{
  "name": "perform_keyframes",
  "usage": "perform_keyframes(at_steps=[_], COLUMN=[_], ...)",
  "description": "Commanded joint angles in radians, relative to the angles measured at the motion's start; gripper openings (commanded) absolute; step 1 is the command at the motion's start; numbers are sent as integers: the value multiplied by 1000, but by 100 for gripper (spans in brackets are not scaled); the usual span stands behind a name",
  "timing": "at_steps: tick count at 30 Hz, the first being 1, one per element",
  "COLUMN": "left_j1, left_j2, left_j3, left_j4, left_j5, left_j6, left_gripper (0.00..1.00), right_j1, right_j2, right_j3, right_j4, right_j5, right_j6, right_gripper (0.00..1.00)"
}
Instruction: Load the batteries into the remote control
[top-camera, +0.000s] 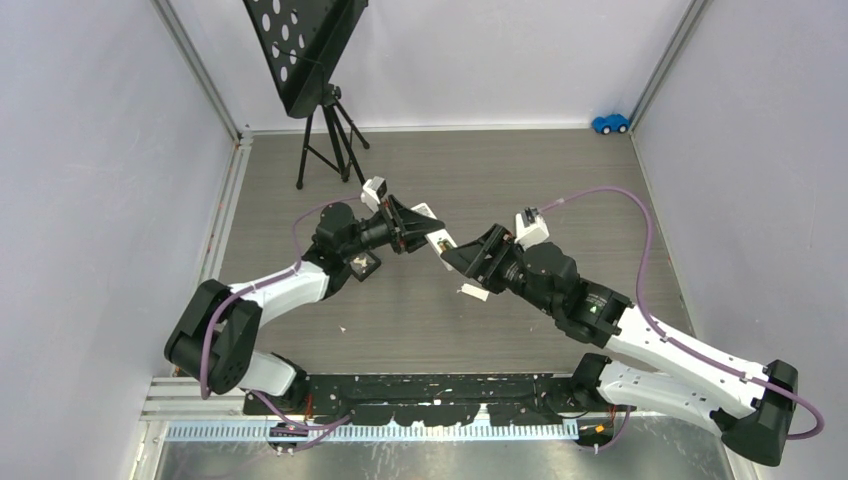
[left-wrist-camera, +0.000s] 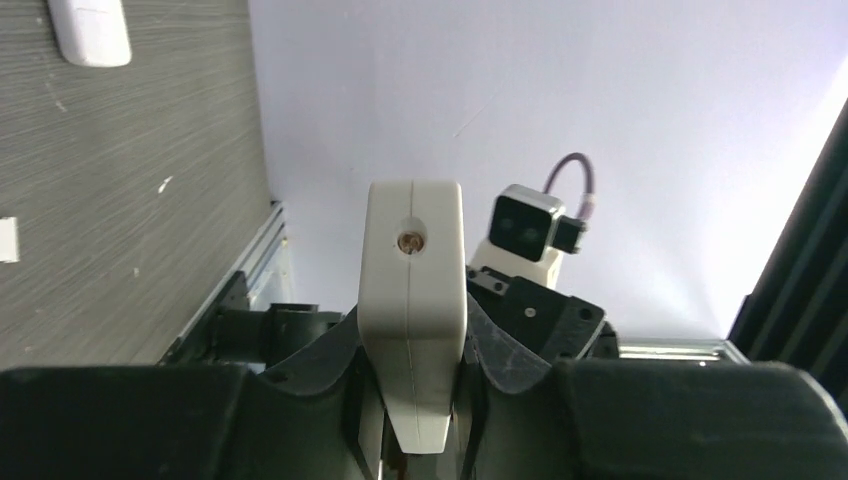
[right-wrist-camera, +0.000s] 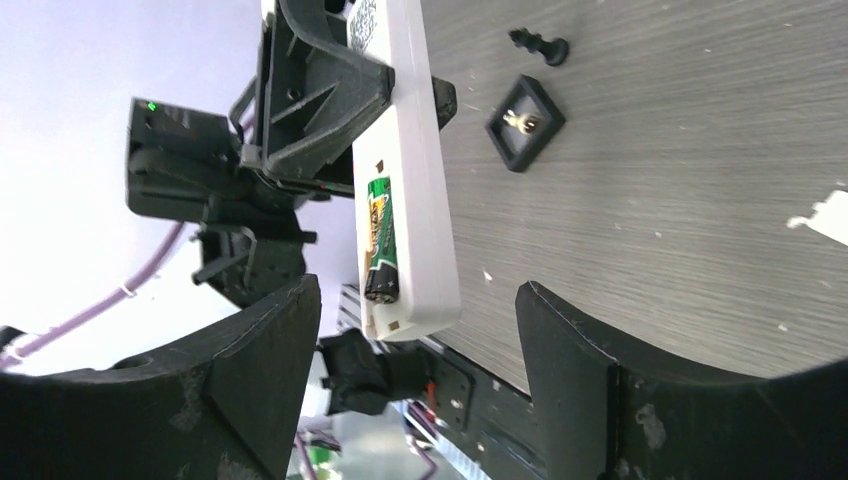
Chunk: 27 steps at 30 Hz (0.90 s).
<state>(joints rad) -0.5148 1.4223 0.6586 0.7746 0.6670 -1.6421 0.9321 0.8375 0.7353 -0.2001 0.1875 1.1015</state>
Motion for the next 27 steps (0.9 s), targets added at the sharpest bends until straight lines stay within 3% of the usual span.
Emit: perform_keyframes(at_steps=[1, 11, 27], left_j1=[6, 6, 6], left_j2=[-56, -58, -67], left_j3=[-11, -37, -41], left_j4=[113, 141, 160], left_j5=[-44, -47, -29], left_j6=[-84, -106, -120], left_gripper=[0, 0, 0], right_j1=[-3, -3, -3], right_j2=[-18, -49, -4], right_j3=[-42, -155, -170], right_j4=[246, 432, 489], right_j5=[63, 92, 87], right_j6=[107, 188, 217], right_gripper=[77, 75, 37])
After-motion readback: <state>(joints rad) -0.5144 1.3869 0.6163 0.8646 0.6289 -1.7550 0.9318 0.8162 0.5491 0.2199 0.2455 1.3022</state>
